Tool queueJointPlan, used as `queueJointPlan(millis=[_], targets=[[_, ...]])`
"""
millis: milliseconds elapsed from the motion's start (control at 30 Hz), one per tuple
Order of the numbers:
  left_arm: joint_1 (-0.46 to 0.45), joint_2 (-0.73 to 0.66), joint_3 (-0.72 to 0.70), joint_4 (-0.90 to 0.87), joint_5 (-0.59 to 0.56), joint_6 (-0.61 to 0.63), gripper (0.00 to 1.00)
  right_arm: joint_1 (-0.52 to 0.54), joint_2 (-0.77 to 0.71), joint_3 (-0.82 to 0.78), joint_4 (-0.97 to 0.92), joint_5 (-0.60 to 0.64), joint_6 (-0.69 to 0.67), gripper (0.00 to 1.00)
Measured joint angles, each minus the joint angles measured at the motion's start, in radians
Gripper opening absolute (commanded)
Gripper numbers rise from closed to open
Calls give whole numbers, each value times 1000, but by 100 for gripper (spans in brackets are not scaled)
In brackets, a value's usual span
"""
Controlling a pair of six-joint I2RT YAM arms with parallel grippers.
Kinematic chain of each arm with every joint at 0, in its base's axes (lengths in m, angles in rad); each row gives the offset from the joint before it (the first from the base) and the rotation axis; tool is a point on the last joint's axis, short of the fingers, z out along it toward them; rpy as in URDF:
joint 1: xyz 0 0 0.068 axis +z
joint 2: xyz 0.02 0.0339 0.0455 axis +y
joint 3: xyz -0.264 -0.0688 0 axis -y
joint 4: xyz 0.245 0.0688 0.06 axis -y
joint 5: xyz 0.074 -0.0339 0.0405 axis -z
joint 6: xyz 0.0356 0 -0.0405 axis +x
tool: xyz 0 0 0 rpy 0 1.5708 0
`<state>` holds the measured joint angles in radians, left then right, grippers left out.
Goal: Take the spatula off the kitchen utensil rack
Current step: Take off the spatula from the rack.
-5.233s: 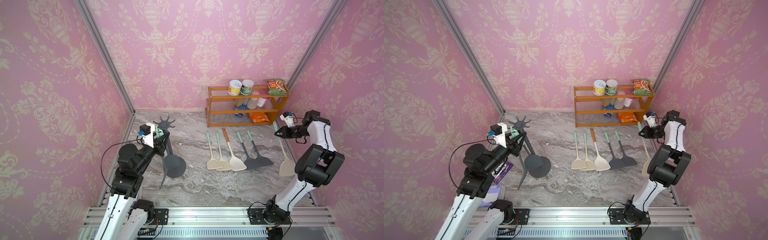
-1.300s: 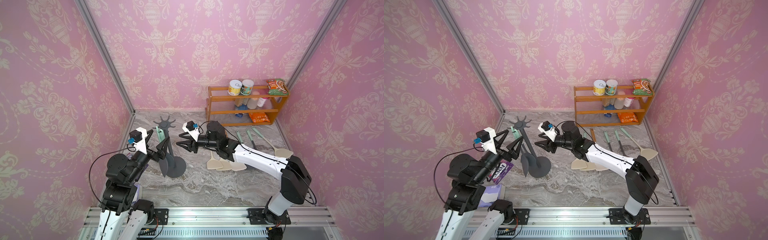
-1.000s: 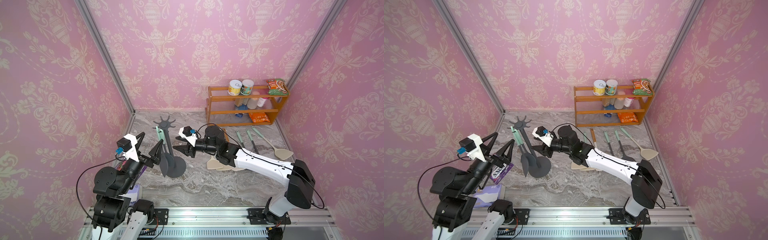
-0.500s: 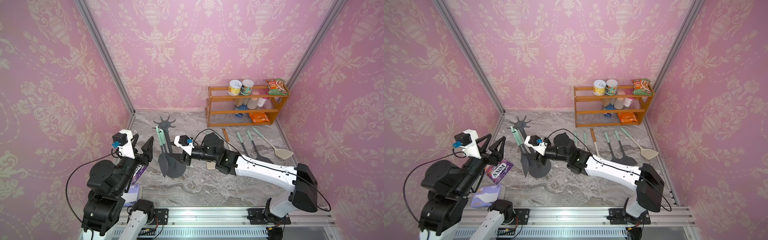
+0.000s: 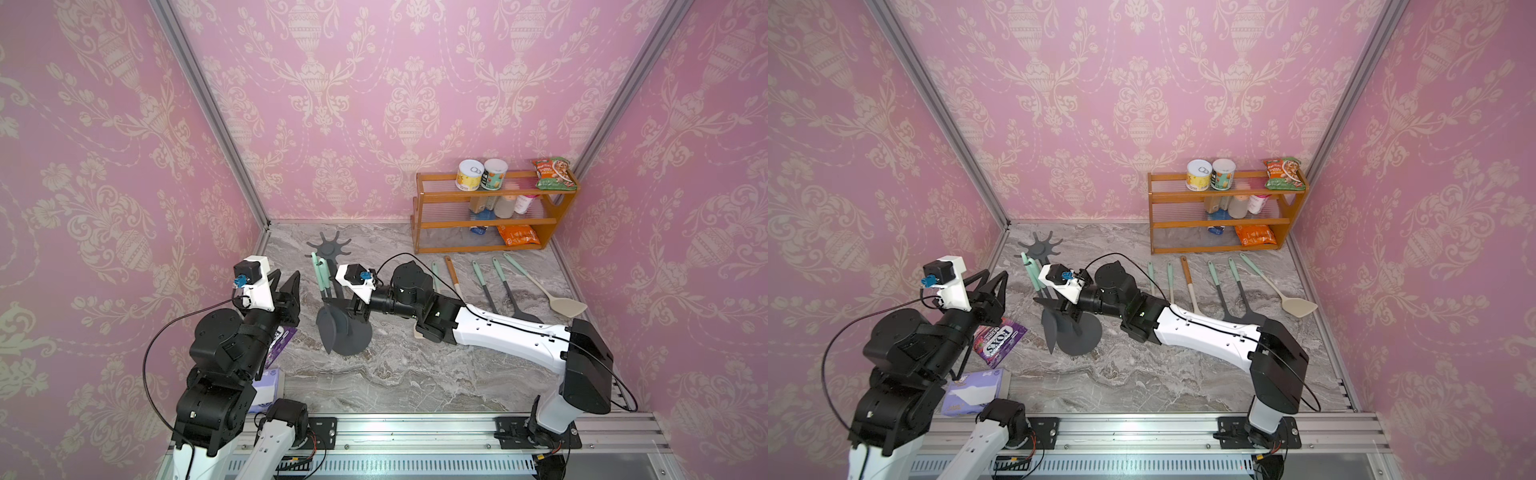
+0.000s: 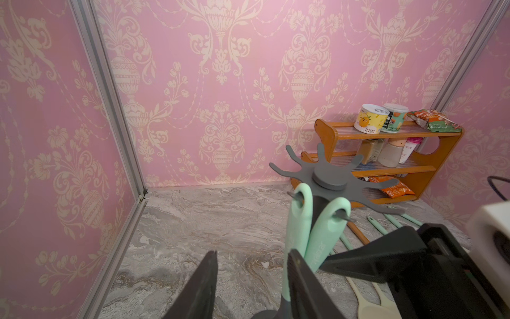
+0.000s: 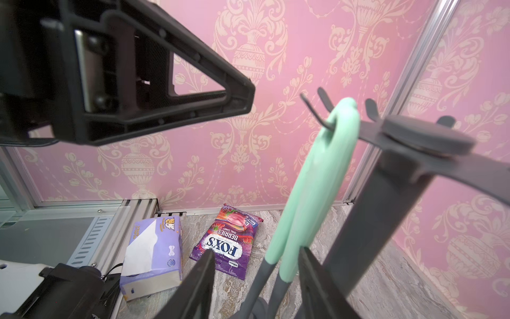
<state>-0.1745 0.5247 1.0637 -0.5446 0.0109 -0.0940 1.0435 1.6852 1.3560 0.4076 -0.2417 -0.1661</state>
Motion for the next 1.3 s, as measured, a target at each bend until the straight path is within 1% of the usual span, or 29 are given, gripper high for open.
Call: queueJointPlan(millis=[133, 267, 400, 533, 700, 767, 933, 1100, 1133, 1300], targets=[[0, 17, -1, 5, 2, 0, 38, 0, 0, 1, 7, 19, -7, 51], [0, 35, -4, 9, 20, 2, 41, 0, 0, 5, 16, 40, -15, 52], [0, 42, -6, 13, 64, 15, 42, 0, 8, 7, 55, 59, -17, 53], [0, 53, -6, 13, 99, 31, 42, 0, 34, 30, 72, 52, -13, 51], [0, 65, -6, 13, 119, 36, 41, 0, 52, 53, 83, 44, 1, 46], [0, 66, -8, 13, 124, 38, 41, 0, 52, 53, 86, 43, 8, 41], [0, 73, -16, 15, 143, 45, 40, -1, 56, 59, 93, 41, 30, 18], [0, 85, -16, 17, 145, 45, 39, -2, 60, 59, 105, 32, 70, 2], [0, 86, -17, 19, 146, 45, 39, -3, 60, 59, 105, 32, 74, 0], [0, 90, -23, 32, 158, 45, 38, -15, 60, 59, 105, 8, 93, 0]])
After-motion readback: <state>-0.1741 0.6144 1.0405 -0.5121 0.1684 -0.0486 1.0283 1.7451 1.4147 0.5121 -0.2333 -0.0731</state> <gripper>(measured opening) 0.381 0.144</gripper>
